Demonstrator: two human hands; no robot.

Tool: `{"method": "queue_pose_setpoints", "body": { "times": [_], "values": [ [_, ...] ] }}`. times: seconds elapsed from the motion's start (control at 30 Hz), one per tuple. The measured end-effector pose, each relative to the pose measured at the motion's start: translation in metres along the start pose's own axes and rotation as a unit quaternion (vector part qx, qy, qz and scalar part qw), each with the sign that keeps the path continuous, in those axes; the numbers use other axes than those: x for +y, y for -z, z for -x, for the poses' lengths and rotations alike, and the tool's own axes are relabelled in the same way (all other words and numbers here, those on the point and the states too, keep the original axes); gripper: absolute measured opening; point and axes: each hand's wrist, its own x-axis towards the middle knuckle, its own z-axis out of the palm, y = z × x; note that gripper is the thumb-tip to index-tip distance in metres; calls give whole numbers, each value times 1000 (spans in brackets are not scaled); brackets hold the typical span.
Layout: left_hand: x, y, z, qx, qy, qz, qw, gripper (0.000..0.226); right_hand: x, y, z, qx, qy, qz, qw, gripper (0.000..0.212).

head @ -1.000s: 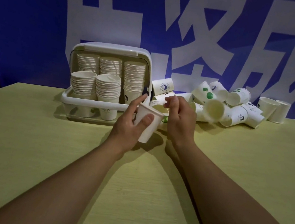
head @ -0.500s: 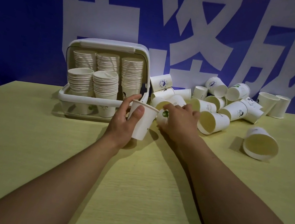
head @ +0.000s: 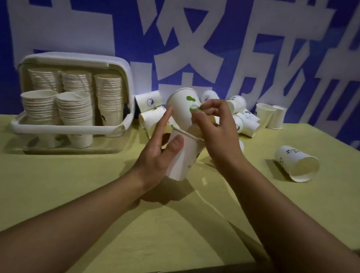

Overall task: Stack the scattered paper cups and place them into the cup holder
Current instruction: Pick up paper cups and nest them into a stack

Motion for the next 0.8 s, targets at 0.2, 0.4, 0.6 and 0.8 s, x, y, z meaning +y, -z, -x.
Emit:
{"method": "queue_pose_setpoints", "body": {
  "times": [0.2, 0.4, 0.6, 0.8],
  "values": [
    [18, -94, -20, 10, -18, 56, 998, 72, -2, 79, 13, 49, -40, 7, 998, 40],
    [20, -172, -40, 9, -24, 92, 995, 61, 19, 164, 4, 46, -29, 124, 991, 35],
    [-9, -199, -52, 9, -3, 120, 993, 56, 80, 262, -29, 71, -48, 481, 872, 29],
    [-22, -195, -55, -5, -31, 104, 994, 47, 127, 315, -40, 32, -162, 560, 812, 57]
  ]
}}
